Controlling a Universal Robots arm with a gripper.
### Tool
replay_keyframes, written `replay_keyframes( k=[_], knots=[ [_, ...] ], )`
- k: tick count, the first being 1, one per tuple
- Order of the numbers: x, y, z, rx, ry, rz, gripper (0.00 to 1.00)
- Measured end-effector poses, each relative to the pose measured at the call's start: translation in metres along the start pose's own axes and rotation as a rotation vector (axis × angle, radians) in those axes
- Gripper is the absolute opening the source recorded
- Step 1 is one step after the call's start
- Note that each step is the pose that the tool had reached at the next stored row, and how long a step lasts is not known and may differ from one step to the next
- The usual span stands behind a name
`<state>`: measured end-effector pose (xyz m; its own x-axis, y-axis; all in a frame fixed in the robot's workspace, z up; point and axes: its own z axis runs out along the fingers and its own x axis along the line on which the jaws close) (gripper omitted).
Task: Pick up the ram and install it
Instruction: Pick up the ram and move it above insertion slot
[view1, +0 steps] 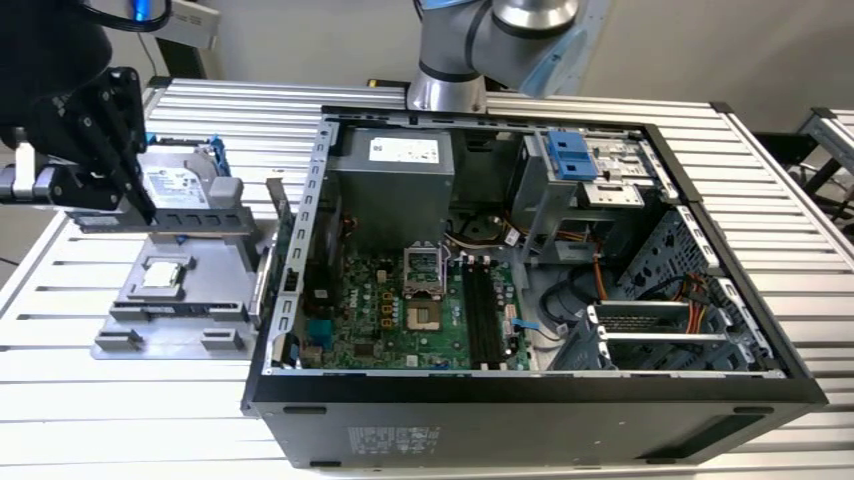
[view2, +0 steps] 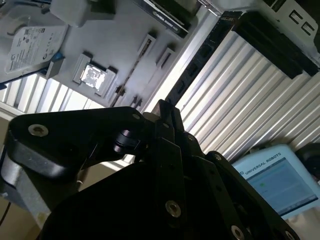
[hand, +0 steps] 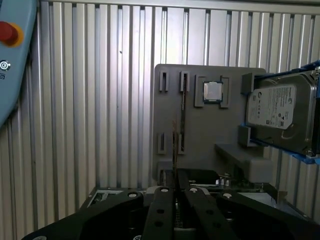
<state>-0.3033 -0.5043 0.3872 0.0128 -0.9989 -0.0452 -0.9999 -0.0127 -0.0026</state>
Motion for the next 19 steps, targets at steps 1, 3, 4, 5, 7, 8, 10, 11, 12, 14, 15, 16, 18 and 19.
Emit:
replay_keyframes(
  k=[1, 3, 4, 5, 7, 8, 10, 11, 12, 14, 15, 16, 18, 19],
  knots=[
    [0.0, -0.0013, 0.0, -0.0001, 0.0001, 0.0, 0.0],
    [0.0001, -0.004, -0.0001, 0.0, 0.0, 0.0, 0.0],
    [0.0001, -0.0053, -0.0001, -0.0001, 0.0001, 0.0, 0.0],
    [0.0001, -0.0066, 0.0, 0.0, 0.0, 0.0, 0.0],
    [0.0001, -0.0091, -0.0001, 0.0, 0.0, 0.0, 0.0],
    [0.0001, -0.0104, -0.0001, 0.0, 0.0, 0.0, 0.0],
    [0.0002, -0.0133, -0.0002, 0.0, 0.0, 0.0, 0.0],
    [0.0002, -0.0147, -0.0002, 0.0, 0.0, 0.0, 0.0],
    [0.0002, -0.0163, -0.0002, 0.0, 0.0, 0.0, 0.0],
    [0.0003, -0.0194, -0.0002, -0.0001, 0.0, 0.0, 0.0],
    [0.0003, -0.0209, -0.0002, -0.0001, 0.0, 0.0, 0.0],
    [0.0003, -0.0226, -0.0003, -0.0001, 0.0, 0.0, 0.0],
    [0.0003, -0.0257, -0.0003, -0.0001, 0.0, 0.0, 0.0],
    [0.0004, -0.0274, -0.0003, -0.0002, 0.0, 0.0, 0.0]
  ],
)
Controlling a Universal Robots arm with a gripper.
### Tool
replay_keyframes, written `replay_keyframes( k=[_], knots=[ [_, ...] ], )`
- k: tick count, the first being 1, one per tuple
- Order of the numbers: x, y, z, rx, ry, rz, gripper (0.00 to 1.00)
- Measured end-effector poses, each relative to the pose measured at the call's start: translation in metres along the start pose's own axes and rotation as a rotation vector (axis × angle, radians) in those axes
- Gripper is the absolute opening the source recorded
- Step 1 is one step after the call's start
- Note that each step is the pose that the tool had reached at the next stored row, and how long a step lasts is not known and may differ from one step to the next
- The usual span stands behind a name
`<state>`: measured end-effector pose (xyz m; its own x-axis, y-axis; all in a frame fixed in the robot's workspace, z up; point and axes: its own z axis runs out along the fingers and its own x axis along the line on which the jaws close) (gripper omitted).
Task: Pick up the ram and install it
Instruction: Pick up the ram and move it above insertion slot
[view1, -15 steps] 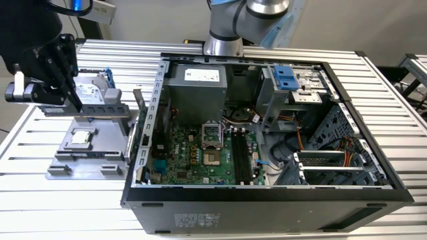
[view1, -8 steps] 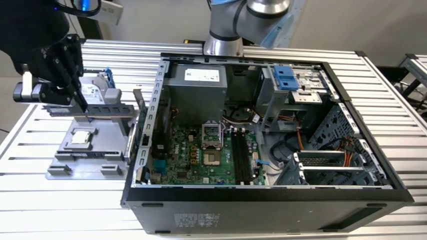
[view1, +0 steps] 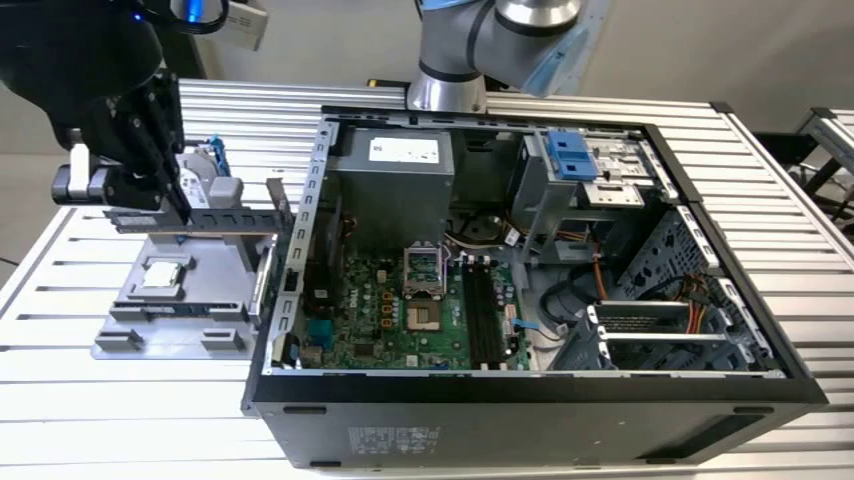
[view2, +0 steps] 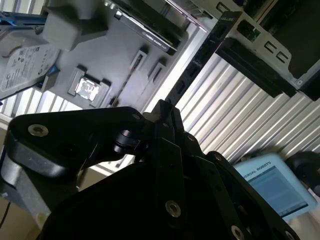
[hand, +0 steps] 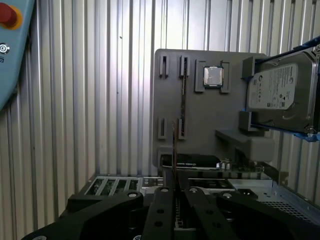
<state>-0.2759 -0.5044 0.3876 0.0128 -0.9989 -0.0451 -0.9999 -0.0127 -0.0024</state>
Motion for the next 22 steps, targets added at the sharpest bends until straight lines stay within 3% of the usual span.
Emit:
replay_keyframes(
  k=[22],
  knots=[
    [0.0005, -0.0418, -0.0003, -0.001, -0.0001, 0.0, 0.0]
  ],
)
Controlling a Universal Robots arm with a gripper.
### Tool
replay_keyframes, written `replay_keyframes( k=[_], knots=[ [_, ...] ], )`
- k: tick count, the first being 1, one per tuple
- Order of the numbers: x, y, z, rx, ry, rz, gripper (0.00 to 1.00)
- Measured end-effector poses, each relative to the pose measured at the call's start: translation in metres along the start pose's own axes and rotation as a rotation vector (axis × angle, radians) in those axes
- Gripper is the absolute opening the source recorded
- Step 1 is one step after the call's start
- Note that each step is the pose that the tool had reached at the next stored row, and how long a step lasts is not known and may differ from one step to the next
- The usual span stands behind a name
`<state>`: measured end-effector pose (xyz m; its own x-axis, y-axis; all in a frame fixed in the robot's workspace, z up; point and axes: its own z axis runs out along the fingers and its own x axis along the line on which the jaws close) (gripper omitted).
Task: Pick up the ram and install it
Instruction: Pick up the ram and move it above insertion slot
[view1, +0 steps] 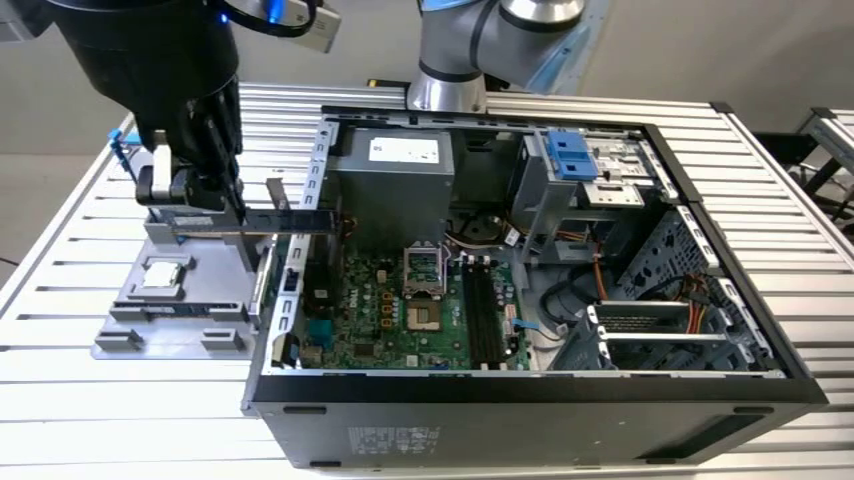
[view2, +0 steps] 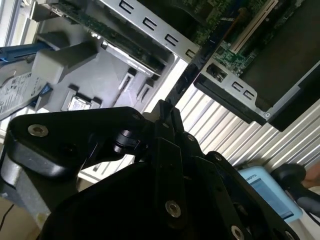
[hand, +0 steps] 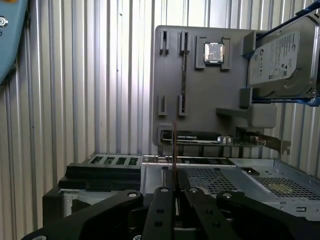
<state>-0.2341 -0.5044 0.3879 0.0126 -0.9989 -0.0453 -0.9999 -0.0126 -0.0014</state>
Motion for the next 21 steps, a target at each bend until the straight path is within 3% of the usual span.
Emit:
replay_keyframes(
  k=[21],
  knots=[
    [0.0005, -0.0358, -0.0004, -0.0004, 0.0001, 0.0, 0.0]
  ],
)
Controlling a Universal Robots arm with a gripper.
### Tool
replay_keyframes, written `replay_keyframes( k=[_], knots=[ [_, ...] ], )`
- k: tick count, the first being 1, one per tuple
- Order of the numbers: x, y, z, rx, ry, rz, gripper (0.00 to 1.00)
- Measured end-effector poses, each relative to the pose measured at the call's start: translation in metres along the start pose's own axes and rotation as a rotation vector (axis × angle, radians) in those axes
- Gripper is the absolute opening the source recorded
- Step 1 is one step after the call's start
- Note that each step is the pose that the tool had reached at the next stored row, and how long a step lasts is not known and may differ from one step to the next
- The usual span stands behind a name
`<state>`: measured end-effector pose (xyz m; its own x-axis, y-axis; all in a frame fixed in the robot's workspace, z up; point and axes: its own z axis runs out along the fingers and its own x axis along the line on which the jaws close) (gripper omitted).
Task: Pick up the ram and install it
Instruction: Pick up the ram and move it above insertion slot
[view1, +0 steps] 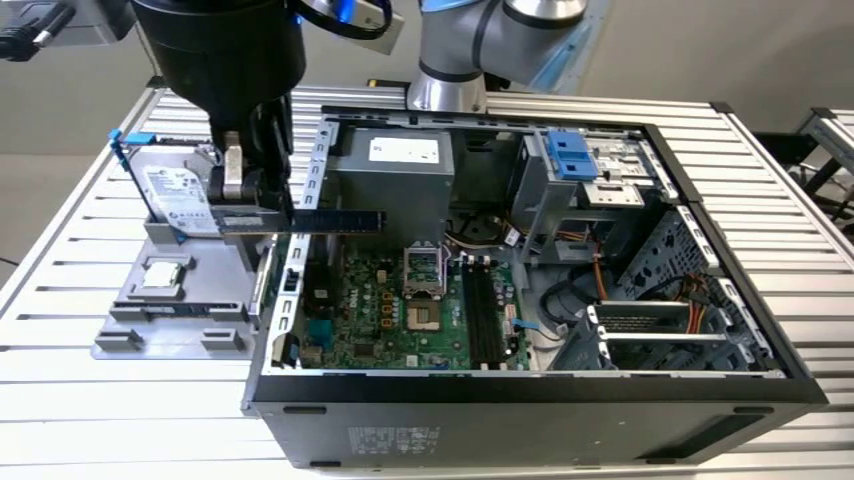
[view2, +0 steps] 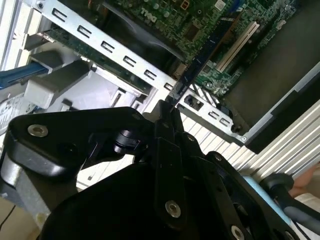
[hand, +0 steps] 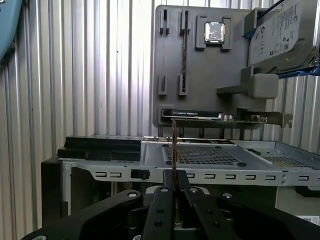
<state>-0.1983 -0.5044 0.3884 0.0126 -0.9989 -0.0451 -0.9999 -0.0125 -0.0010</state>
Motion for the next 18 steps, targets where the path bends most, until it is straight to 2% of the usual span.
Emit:
replay_keyframes(
  k=[18],
  knots=[
    [0.0004, -0.0367, -0.0003, -0.0009, -0.0001, 0.0, 0.0]
  ],
)
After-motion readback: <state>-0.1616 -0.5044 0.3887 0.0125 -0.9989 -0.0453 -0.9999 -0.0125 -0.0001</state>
